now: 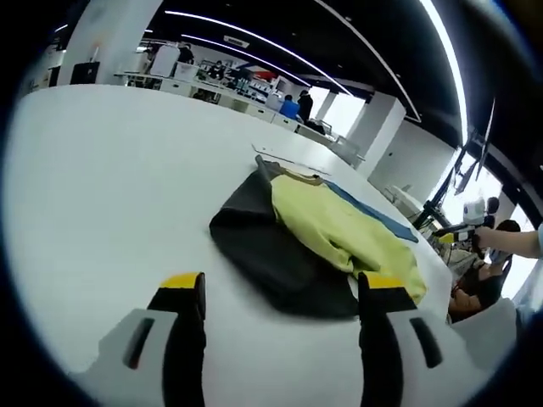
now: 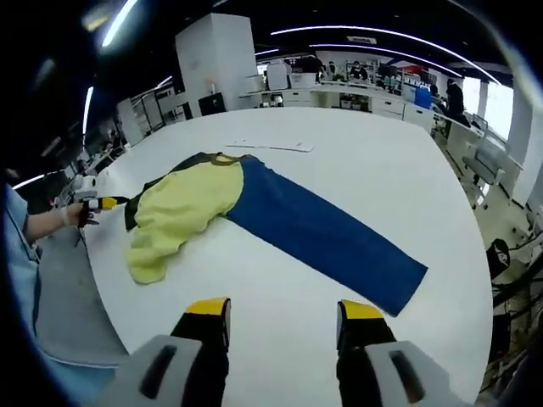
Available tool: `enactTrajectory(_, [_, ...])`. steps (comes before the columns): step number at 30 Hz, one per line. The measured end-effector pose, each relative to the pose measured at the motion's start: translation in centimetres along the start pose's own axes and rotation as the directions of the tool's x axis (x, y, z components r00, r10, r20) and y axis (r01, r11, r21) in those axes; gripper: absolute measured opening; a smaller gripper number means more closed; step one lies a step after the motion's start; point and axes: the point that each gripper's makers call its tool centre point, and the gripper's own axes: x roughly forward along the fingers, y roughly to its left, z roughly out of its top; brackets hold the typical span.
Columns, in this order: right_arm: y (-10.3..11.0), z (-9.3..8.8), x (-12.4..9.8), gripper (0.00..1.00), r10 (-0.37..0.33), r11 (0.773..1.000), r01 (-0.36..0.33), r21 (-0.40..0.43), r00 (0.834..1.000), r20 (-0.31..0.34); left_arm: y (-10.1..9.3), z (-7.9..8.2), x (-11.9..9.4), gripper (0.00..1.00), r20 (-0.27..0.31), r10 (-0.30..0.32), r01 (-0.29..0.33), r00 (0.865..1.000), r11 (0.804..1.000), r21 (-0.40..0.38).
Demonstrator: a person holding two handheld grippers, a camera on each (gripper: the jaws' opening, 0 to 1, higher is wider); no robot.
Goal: Fold the garment on the visible template until the final outline fits inside the template.
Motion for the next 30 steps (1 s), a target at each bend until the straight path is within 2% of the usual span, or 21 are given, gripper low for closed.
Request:
enactTrajectory(6, [0.1, -0.7, 0.1, 0.48, 0.004, 1.0, -0.005, -0.008, 1.0, -0.019, 1.5, 1.2, 1.0, 0.69, 0.031, 0.027, -0.025, 0.999, 0.998, -0.064])
enactTrajectory(12, [-0.4, -1.2, -0.3, 0.48, -0.003, 1.0, 0.003, 0.005, 1.0, -0.021, 2.3, 2.2, 2.5, 0.67, 0.046, 0.025, -0.019, 0.999, 0.993, -0.117])
enactTrajectory(21, [-0.5, -1.8, -0.8, 0.48, -0.007, 0.999, 0.007, 0.04, 1.0, -0.001, 2.8, 3.2, 4.0, 0.63, 0.058, 0.034, -0.027, 0.998, 0.992, -0.122])
enactTrajectory(27, [0.3, -2.1, -0.6, 0.48, 0.002, 0.998, -0.004, 0.061, 1.0, 0.022, 3.2, 3.5, 4.8, 0.53, 0.055, 0.043, -0.036, 0.998, 0.993, -0.114])
enactTrajectory(30, [0.8, -2.0, -0.6, 0.47, 0.008, 0.998, -0.01, 0.068, 0.999, 0.036, 3.8, 3.9, 5.1, 0.48, 0.073, 0.06, -0.048, 0.996, 0.988, -0.149])
